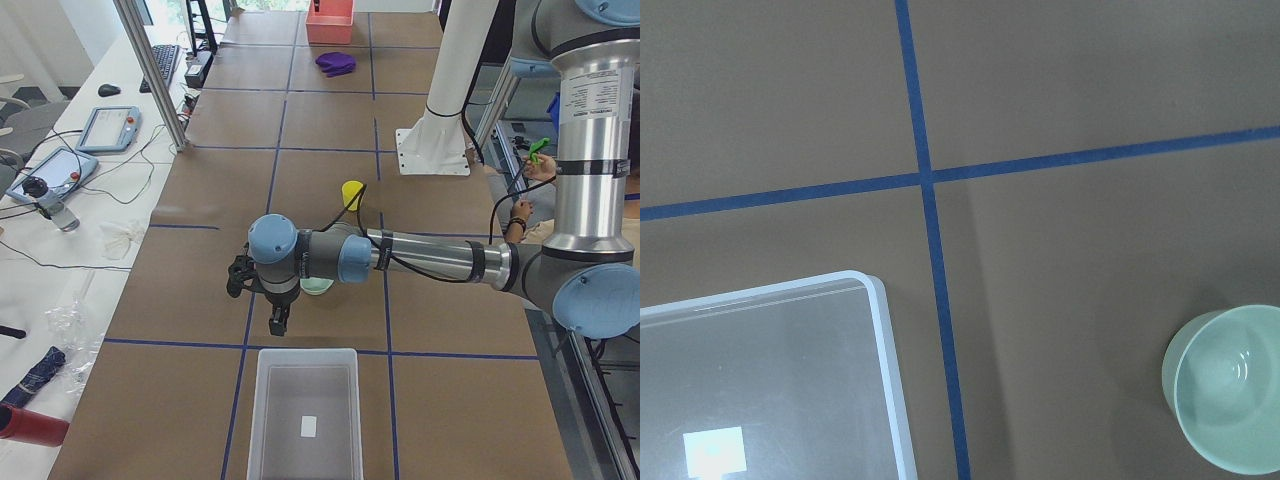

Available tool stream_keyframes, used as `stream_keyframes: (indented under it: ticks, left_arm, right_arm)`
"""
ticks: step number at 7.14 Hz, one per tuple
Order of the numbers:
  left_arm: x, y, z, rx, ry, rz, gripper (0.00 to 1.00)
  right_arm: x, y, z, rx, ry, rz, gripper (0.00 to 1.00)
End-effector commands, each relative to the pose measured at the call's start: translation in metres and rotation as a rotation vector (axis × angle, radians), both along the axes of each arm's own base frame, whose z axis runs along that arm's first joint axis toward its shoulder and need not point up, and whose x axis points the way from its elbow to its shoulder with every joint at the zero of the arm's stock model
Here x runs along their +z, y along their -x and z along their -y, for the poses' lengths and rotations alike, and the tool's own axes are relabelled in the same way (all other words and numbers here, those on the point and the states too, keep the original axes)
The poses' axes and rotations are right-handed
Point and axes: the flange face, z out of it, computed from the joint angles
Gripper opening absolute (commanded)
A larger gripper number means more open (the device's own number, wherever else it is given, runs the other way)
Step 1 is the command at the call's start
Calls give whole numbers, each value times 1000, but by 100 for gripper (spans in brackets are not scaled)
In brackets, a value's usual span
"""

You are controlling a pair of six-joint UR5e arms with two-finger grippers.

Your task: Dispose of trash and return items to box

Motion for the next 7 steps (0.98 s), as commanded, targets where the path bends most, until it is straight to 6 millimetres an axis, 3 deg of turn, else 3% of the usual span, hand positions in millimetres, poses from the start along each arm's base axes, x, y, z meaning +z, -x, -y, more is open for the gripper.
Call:
stream_keyframes:
  ticks: [1,2,3,4,5,6,7]
  left_arm:
    - [5,-1,5,-20,-36,-3,100]
    - [15,0,5,-21,-51,-3,100]
    - [10,-1,6,-20,-112,-11,100]
    - [3,-21,8,19,-175,-19,100]
    - [-1,-27,8,32,-192,-23,100]
    - [-15,-46,9,68,-217,-30,100]
    - [-48,-81,8,42,-163,-60,100]
  right_arm:
    - [0,3,0,-6,1,9,100]
    - [0,3,0,-6,1,10,100]
    - [0,4,0,-8,4,10,100]
    - [1,5,0,-10,6,11,100]
    - [0,5,0,-10,7,19,100]
    - [0,5,0,-11,7,23,100]
    - [-1,6,0,-11,5,28,100]
